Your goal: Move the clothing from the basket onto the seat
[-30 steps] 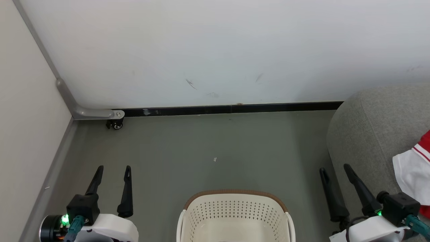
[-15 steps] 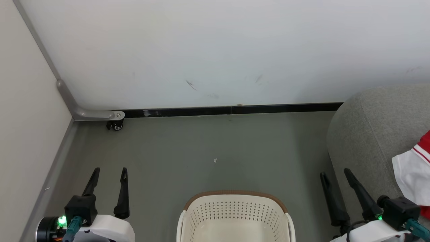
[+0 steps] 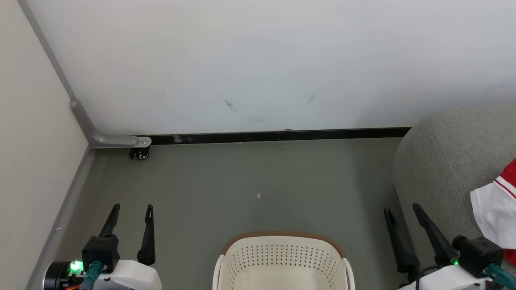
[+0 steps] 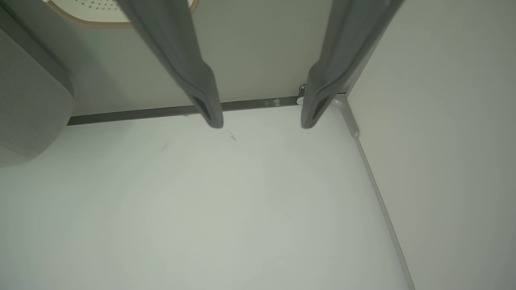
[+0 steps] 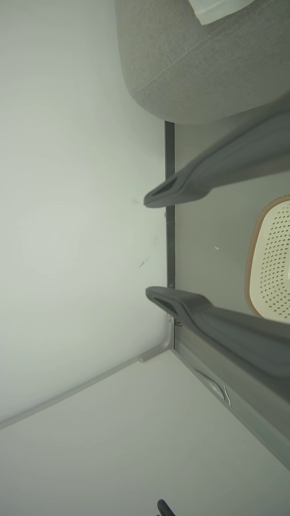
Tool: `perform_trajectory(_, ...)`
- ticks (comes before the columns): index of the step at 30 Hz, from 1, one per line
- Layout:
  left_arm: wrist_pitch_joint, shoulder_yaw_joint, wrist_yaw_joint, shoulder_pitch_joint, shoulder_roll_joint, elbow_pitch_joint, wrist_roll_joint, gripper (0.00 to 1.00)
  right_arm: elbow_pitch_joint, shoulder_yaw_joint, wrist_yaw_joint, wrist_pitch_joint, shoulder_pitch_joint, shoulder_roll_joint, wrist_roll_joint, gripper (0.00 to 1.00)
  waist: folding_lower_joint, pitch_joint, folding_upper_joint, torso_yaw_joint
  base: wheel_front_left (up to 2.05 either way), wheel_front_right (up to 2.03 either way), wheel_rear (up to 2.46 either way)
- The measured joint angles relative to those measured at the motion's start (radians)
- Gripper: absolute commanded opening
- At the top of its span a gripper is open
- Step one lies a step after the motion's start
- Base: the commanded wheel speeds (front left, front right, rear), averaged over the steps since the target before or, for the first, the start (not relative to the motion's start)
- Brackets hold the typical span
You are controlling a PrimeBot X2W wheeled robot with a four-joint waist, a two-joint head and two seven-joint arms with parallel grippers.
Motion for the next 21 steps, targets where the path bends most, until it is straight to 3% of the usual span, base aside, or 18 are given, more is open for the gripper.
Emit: perform_trajectory(21,0.000,0.000,0.000,0.000,-0.007,0.003,0.000,1.00,0.017,-0.007,0.000,0.002,0.019,0.001,0.026,1.00,0.0000,-0.003,0.0000,0.003,0.00,0.00,0.00)
